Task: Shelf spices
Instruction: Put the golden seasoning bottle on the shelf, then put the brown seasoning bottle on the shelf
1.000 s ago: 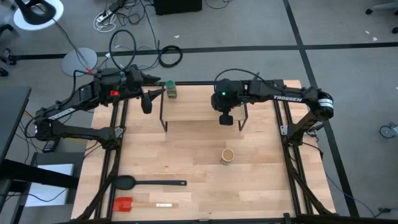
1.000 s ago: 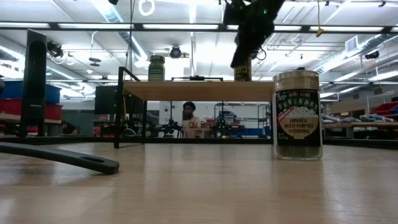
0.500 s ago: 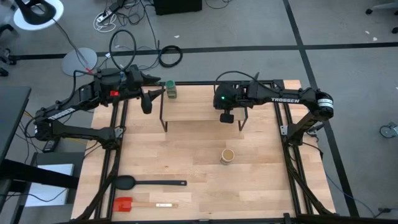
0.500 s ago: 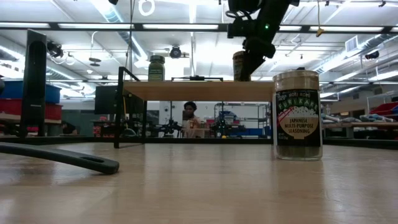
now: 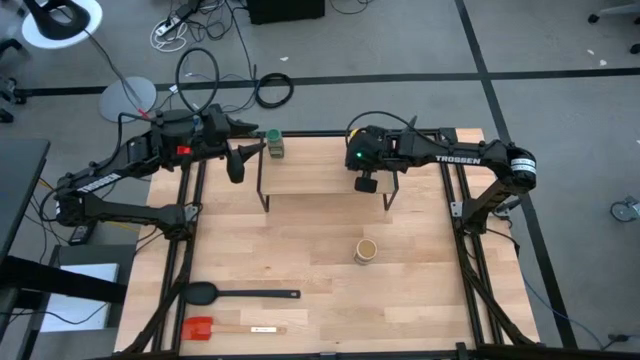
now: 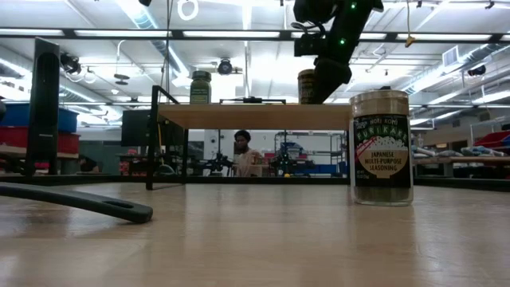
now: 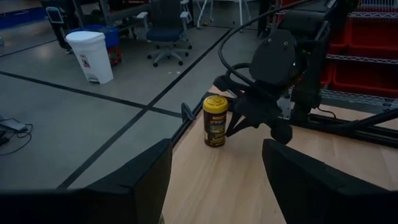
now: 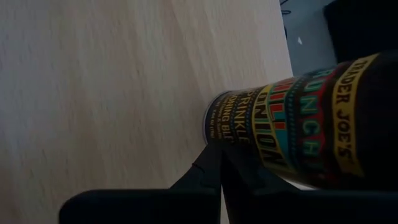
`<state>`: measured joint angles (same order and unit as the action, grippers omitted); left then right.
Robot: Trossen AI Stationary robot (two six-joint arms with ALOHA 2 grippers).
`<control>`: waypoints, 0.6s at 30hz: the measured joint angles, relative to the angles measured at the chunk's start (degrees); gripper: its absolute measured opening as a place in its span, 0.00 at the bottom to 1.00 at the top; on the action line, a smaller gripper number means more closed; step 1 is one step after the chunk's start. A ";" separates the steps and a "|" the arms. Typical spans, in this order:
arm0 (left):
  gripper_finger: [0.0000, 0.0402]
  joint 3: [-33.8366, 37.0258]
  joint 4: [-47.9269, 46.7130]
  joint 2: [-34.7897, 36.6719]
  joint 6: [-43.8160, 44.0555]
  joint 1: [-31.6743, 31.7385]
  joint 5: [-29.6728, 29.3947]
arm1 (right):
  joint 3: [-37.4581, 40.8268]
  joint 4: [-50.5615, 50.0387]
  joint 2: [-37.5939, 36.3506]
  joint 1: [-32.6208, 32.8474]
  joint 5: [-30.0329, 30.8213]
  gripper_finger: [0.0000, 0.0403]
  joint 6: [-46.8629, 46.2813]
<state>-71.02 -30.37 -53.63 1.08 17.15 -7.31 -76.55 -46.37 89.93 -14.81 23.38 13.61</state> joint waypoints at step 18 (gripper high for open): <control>0.63 0.00 -1.28 0.00 0.68 -0.02 0.00 | 0.00 -1.19 -0.17 0.19 2.18 0.00 -1.42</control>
<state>-71.02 -31.65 -53.63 1.76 17.12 -7.31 -76.55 -47.56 89.76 -14.62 25.56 12.18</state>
